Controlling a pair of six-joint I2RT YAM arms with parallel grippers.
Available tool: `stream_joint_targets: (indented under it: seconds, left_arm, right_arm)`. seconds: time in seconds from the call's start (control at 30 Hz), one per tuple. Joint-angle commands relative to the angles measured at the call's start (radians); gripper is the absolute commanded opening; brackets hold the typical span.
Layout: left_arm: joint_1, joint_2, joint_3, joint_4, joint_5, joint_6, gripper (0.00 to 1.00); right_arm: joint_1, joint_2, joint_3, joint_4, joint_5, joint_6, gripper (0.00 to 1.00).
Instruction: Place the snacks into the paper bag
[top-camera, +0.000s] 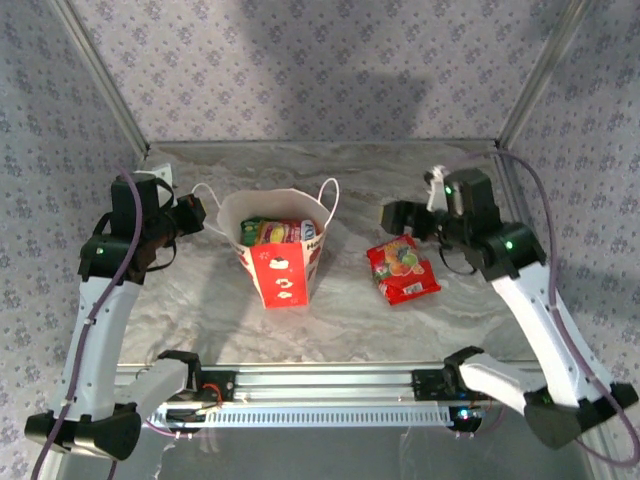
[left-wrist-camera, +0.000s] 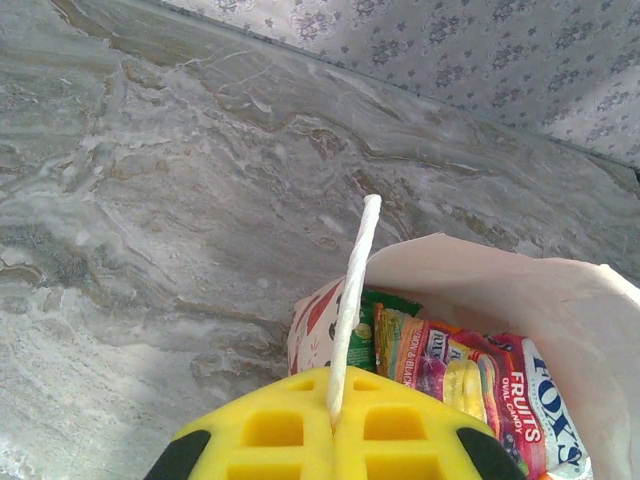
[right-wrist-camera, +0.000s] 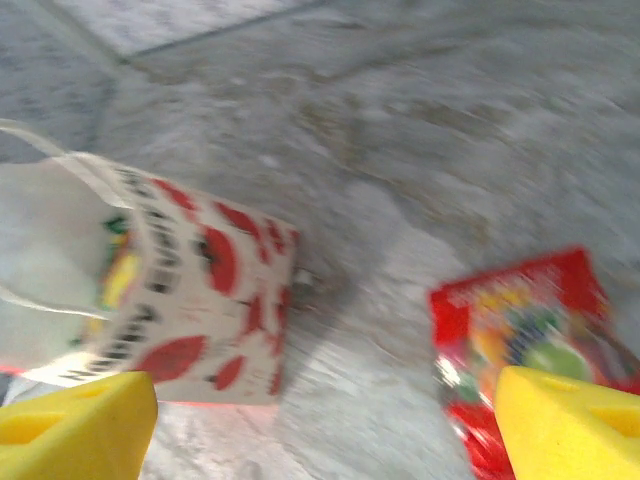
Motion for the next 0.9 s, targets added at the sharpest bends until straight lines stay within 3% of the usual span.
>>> stream_joint_targets:
  seconds: [0.0, 0.17, 0.33, 0.53, 0.67, 0.87]
  left_arm:
    - [-0.004, 0.008, 0.036, -0.018, -0.02, 0.024, 0.01]
    - [-0.003, 0.014, 0.039, -0.027, -0.029, 0.032, 0.01]
    - [-0.003, 0.006, 0.024, -0.023, -0.03, 0.029, 0.02]
    - [-0.003, 0.018, 0.019, -0.018, -0.029, 0.024, 0.02]
    - [-0.003, 0.024, 0.02, -0.014, -0.029, 0.024, 0.02]
    - [-0.004, 0.029, 0.014, -0.015, -0.031, 0.025, 0.02]
  right_arm:
    - [-0.089, -0.049, -0.161, -0.101, 0.045, 0.067, 0.89]
    - [-0.229, -0.063, -0.347, -0.045, -0.057, 0.08, 0.9]
    - [-0.301, -0.029, -0.432, -0.028, -0.011, 0.071, 0.94]
    - [-0.404, -0.004, -0.549, 0.108, -0.099, 0.065, 0.98]
    - [-0.43, 0.058, -0.592, 0.2, -0.2, 0.059, 0.97]
    - [-0.433, 0.129, -0.616, 0.267, -0.243, 0.038, 1.0]
